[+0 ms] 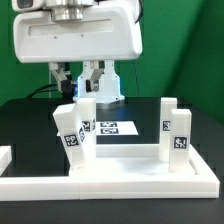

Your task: Assemble desk

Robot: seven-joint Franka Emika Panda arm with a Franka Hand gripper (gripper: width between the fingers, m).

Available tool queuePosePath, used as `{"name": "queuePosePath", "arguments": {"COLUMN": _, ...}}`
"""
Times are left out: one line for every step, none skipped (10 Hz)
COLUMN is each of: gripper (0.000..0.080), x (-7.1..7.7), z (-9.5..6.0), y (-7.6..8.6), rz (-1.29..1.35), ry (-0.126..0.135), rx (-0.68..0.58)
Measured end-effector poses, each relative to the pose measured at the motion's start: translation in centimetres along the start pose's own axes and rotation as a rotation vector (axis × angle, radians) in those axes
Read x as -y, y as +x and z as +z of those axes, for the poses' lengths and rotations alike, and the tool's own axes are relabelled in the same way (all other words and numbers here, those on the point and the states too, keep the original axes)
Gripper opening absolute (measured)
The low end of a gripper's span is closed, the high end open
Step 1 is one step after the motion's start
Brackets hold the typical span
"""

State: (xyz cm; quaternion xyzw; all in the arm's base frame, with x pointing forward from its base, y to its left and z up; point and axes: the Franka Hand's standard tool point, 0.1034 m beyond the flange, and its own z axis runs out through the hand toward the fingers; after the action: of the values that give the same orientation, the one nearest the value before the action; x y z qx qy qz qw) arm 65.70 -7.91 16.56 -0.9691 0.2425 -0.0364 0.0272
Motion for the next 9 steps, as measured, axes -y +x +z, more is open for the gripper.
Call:
{"name": "queuePosePath", "arguments": {"gripper": 0.0522, "x": -0.1, "z": 0.3, "y": -0.1, "rz": -0.032, "ry": -0.004, "rx": 0.003}}
{"name": "queuePosePath", "arguments": {"gripper": 0.0609, "x": -0.1, "z": 0.3, "y": -0.1, "rz": -0.097, "ry": -0.005, "rx": 0.003}}
{"name": "queuePosePath", "arguments": {"gripper": 0.0609, "x": -0.1, "z": 0.3, "y": -0.1, "rz": -0.114, "ry": -0.005, "rx": 0.004}}
{"name": "queuePosePath", "arguments": {"gripper": 0.0642, "x": -0.2, "z": 0.4, "y": -0.1, "rz": -0.107, "ry": -0.006, "rx": 0.006}}
{"name": "queuePosePath", "arguments": {"gripper": 0.0648, "x": -1.1, "z": 1.2, "y": -0.1, "rz": -0.134, "ry": 0.001, "rx": 0.029}}
{"name": "queuePosePath", "arguments": {"gripper": 0.0648, "x": -1.6, "z": 1.6, "y": 0.4, "rz": -0.126, "ry": -0.005, "rx": 0.042}}
{"name": "queuePosePath", "arguments": {"gripper": 0.0648, "x": -1.7, "z": 2.4, "y": 0.9, "rz": -0.126, "ry": -0.014, "rx": 0.038}}
{"name": "queuePosePath", "arguments": {"gripper": 0.0649, "x": -1.7, "z": 3.1, "y": 0.9, "rz": -0.121, "ry": -0.023, "rx": 0.039}}
{"name": "queuePosePath", "arguments": {"gripper": 0.0649, "x": -1.3, "z": 3.1, "y": 0.8, "rz": -0.117, "ry": -0.023, "rx": 0.039}}
